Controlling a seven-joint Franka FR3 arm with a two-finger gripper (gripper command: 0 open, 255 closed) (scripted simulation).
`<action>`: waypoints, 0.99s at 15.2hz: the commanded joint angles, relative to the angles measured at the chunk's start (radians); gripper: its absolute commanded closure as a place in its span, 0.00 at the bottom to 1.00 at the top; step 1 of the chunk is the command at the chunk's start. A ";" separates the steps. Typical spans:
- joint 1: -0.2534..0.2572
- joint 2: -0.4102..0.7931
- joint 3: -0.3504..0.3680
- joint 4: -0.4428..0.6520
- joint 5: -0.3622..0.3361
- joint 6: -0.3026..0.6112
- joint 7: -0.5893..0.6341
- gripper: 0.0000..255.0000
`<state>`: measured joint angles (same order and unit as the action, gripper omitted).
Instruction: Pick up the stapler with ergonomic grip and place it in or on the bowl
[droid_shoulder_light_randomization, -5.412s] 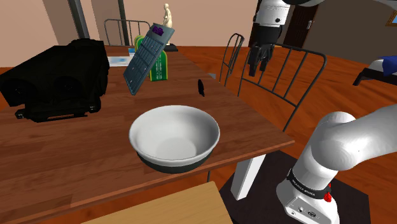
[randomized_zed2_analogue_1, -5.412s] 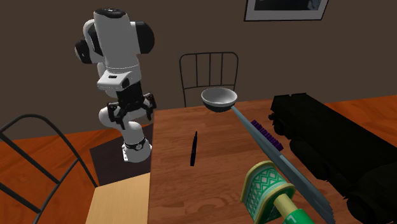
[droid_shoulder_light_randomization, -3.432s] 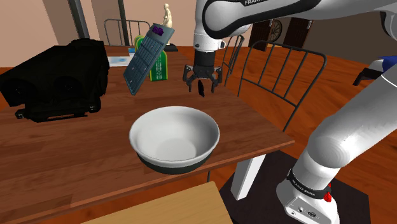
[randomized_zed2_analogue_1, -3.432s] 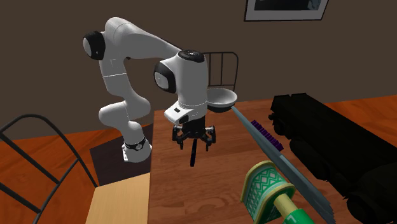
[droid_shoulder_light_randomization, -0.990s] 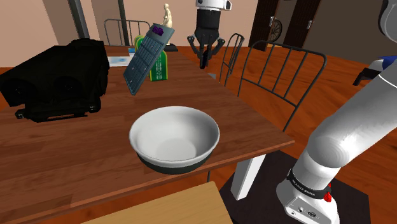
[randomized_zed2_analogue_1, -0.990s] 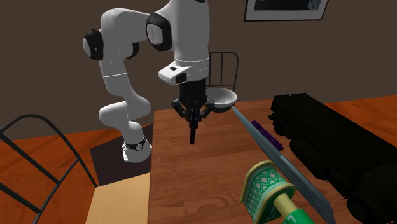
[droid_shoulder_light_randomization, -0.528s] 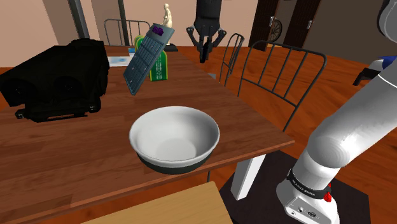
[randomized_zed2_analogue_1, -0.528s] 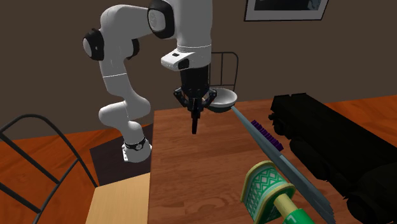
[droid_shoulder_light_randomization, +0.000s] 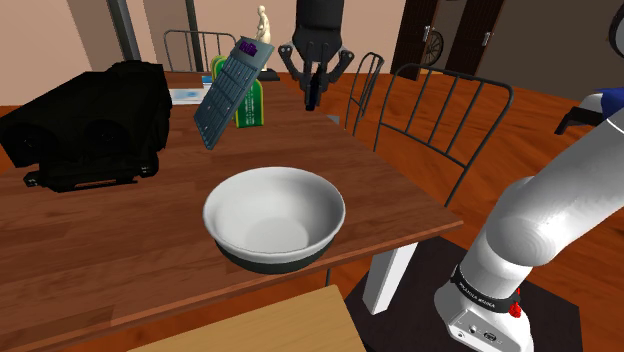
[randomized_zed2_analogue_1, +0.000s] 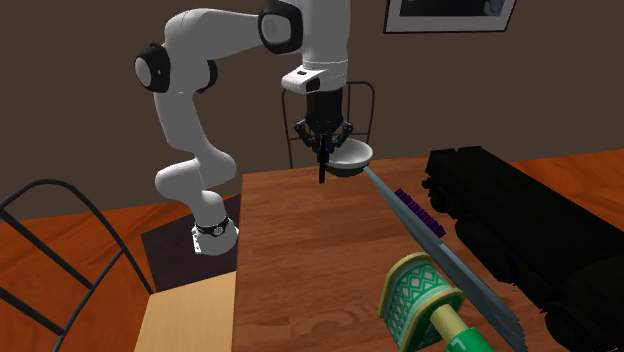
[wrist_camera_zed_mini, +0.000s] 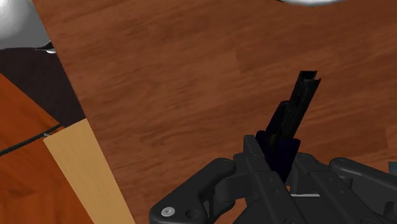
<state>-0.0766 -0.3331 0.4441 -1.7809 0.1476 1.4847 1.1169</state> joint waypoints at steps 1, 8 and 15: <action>0.015 -0.003 0.031 0.006 0.011 -0.004 0.048 1.00; 0.065 0.003 0.156 0.035 0.042 -0.006 0.223 1.00; 0.103 0.078 0.314 0.120 0.031 -0.002 0.427 1.00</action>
<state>0.0219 -0.2803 0.7242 -1.6819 0.1877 1.4784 1.5023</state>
